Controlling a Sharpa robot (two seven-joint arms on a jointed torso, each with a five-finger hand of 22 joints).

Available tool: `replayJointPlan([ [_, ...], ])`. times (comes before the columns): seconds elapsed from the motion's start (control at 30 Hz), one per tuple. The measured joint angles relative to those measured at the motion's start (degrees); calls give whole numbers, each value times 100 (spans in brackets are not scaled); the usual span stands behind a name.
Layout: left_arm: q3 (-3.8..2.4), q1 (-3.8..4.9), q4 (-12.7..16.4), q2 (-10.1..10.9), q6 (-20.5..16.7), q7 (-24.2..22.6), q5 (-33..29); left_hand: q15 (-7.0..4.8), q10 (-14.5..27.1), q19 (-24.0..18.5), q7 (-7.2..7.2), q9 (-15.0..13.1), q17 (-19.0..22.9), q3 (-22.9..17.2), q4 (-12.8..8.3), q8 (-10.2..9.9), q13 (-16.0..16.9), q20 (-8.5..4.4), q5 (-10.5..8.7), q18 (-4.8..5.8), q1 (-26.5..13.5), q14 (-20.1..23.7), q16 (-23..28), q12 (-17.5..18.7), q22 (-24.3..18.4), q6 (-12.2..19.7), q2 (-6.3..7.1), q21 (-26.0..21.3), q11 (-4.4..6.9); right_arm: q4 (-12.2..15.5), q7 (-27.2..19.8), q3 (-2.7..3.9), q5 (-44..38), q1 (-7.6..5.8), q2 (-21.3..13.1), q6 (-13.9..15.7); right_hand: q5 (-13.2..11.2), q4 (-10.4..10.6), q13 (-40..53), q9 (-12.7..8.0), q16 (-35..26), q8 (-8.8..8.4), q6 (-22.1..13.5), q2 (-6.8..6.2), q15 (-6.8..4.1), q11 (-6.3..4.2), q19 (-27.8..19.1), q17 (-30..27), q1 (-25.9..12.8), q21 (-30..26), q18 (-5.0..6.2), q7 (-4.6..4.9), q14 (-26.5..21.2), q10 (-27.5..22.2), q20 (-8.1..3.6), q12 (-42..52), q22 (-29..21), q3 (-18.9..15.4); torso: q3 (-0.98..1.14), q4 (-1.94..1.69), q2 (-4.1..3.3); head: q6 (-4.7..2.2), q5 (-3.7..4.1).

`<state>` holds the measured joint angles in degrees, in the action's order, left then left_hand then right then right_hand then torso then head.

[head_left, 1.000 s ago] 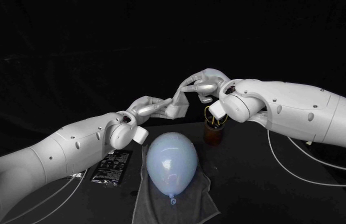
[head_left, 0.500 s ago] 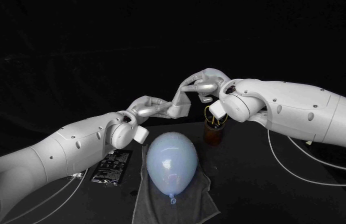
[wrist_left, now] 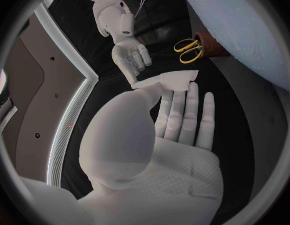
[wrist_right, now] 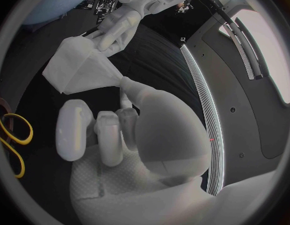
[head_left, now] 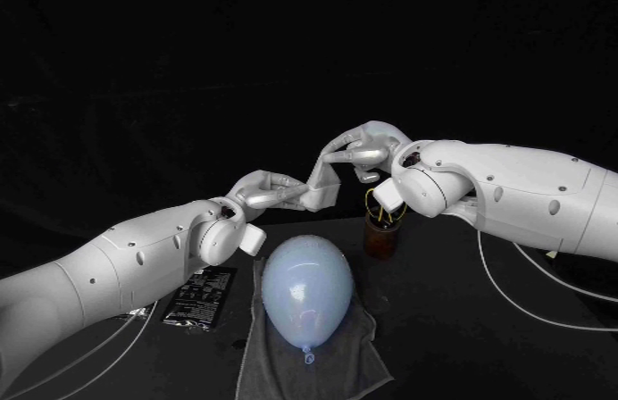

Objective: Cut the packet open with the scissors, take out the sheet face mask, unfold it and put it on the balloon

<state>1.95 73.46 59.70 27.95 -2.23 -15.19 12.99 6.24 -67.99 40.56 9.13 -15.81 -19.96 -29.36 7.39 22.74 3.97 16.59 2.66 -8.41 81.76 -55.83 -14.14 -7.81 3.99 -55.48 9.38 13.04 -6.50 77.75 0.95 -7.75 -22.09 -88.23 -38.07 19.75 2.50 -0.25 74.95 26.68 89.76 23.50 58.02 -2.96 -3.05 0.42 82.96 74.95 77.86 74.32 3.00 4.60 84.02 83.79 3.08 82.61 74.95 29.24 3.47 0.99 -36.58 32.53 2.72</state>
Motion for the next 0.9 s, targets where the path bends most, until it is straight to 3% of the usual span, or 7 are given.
replayJointPlan([
  [0.13, 0, 0, 6, 0, -5, -10, 5, 15, 55, 0, 97, 26, -3, -37, -68, -62, -29, 0, 0, 0, 17, 16, 0, 119, 0, 85, 69, -34, -81, 0, 2, 0, -3, 0, 3, 1, 0, 0, -1, 1, -2, 0, -1, 0, 0, 0, 0, -1, 0, 0, 0, 0, 0, 0, 0, -2, 0, 0, 0, 1, -1, 0, 1],
  [0.23, 0, 0, 15, 3, 14, -24, 5, 124, 334, -101, 212, 134, 0, 72, 5, -307, -34, 12, 0, 8, -191, 150, 88, 278, -17, 483, 276, -127, -219, 1, 3, 0, -4, 0, 4, 1, -8, 0, -2, 2, -16, 0, -2, 0, 0, 0, 0, -4, 0, 0, 0, 0, 0, 0, 0, -3, 0, 0, 1, 1, -1, -7, 9],
  [0.3, -1, -2, 20, 5, 48, -41, 5, 241, 639, -613, 236, 225, 64, 277, 64, -544, -36, 15, 0, 183, -355, 433, 246, 393, -67, 900, 440, -345, -349, 4, 4, 0, -6, 0, 5, 1, -9, 0, -2, 3, -8, 0, -2, 0, 0, 0, 0, -5, 0, 0, 0, 0, -1, 0, 0, -3, 0, 0, 1, 2, -1, -8, 12],
  [0.33, -1, -2, 22, 6, 69, -51, 5, 321, 851, -988, 205, 261, 109, 392, 71, -622, -36, 17, 0, 278, -371, 596, 348, 409, -90, 1042, 456, -491, -435, 5, 4, 0, -6, 0, 6, 2, -9, 0, -3, 3, -2, 0, -2, 0, 0, 0, 0, -5, 0, 0, 0, 0, 0, 0, 0, -4, -1, -1, 1, 2, -1, -9, 13],
  [0.4, -1, -2, 26, 7, 127, -71, 6, 416, 1114, -1548, 140, 290, 183, 613, 72, -687, -36, 19, 0, 362, -371, 812, 496, 411, -125, 1133, 456, -696, -536, 7, 5, 0, -8, 0, 7, 2, -10, 0, -4, 5, 5, 0, -4, 0, 1, 0, -1, -5, 0, 0, 0, 1, -1, 0, 1, -7, -1, -1, 1, 2, -1, -10, 18],
  [0.63, 0, -1, 37, -2, 333, -128, 19, 422, 1207, -1825, 156, 296, 271, 768, -54, -687, -25, 21, 0, 363, -77, 936, 602, 380, -140, 1118, 238, -804, -433, 26, 9, 0, -17, 0, 6, 1, 15, -1, -5, 5, 4, -4, 9, 0, 9, 0, -1, -4, 0, 0, 0, -14, -10, 0, 1, 8, -5, -1, 2, 2, -1, -11, 20],
  [0.9, 0, -1, 39, -18, 501, -152, 69, 408, 1176, -1886, 122, 295, 302, 736, -180, -653, -26, 19, 0, 362, 117, 923, 625, 358, -140, 1044, 152, -804, -362, 49, 11, 0, -28, 0, 5, 1, 15, -5, -1, 4, 2, -14, 0, 0, 10, 0, -1, 0, 0, 0, 0, -22, -10, 0, 1, 8, -3, -6, 3, 3, -1, -1, 19],
])
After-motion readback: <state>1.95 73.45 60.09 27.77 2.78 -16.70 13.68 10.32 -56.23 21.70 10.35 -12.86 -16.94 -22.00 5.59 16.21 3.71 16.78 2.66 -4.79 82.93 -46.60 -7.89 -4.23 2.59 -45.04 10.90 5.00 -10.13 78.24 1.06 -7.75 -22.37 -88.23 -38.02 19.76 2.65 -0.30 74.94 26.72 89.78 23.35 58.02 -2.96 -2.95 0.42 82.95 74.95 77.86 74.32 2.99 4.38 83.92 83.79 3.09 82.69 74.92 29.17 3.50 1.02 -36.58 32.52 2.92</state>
